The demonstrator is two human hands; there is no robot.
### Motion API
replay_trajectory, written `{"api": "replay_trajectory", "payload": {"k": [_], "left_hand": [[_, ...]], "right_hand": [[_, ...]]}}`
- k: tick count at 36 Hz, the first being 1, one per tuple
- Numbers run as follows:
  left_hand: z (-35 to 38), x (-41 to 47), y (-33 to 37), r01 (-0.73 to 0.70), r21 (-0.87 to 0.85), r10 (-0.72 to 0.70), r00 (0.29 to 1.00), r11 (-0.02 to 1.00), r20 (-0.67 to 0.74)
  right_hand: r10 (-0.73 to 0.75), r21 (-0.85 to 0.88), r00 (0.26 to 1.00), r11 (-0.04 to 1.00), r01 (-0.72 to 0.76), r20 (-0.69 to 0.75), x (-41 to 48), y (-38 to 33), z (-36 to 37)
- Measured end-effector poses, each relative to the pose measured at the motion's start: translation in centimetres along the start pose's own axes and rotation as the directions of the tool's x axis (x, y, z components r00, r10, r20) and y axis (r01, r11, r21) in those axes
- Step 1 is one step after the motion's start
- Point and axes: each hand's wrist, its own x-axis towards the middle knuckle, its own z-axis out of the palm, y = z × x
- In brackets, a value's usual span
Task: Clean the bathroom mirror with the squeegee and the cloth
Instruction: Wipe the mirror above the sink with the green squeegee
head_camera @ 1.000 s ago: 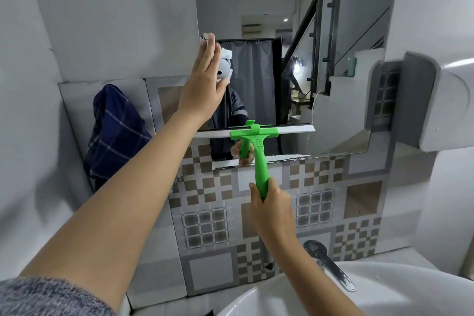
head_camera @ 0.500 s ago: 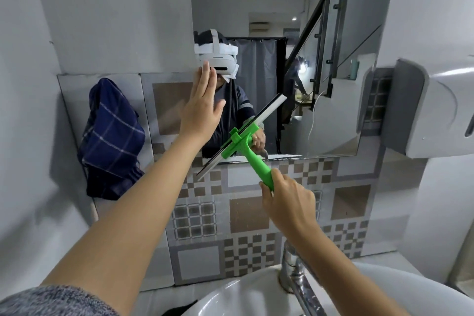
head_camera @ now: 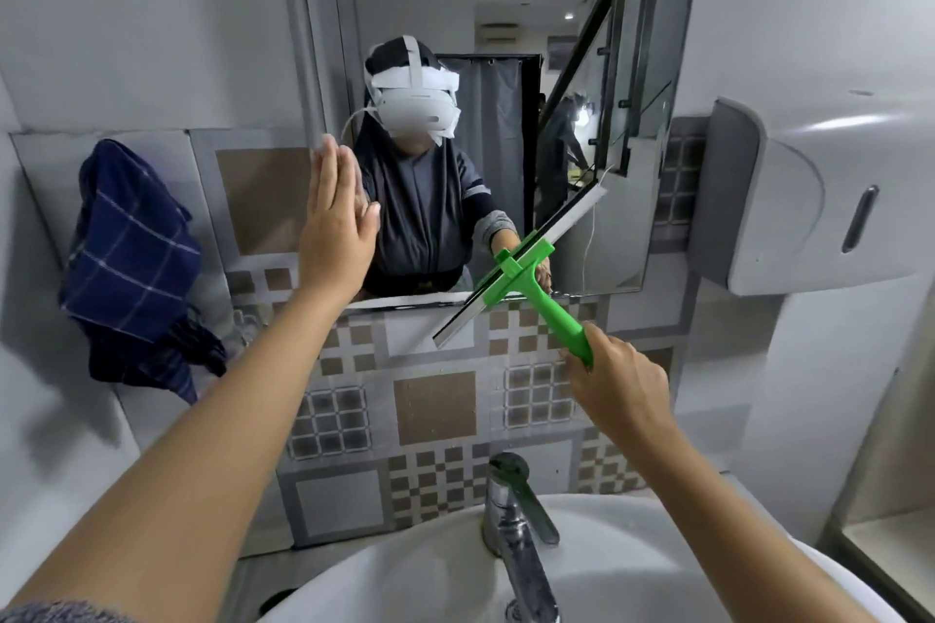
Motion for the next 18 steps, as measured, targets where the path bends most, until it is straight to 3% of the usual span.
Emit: {"api": "replay_trajectory", "payload": {"k": [12,18], "left_hand": [[0.6,-1.8,1.5,0.082,0.011,-0.082,0.996,0.997,0.019],[0.3,-3.8,2.0,0.127,0.019,-0.129,0.988,0.992,0.084]], "right_hand": [[0.13,0.216,0.99,0.966,-0.14,0.058,-1.7,3.2,2.1],[0.23,0.233,0.97,0.942,-0.242,0.076,-3.0,4.0,2.5]]}}
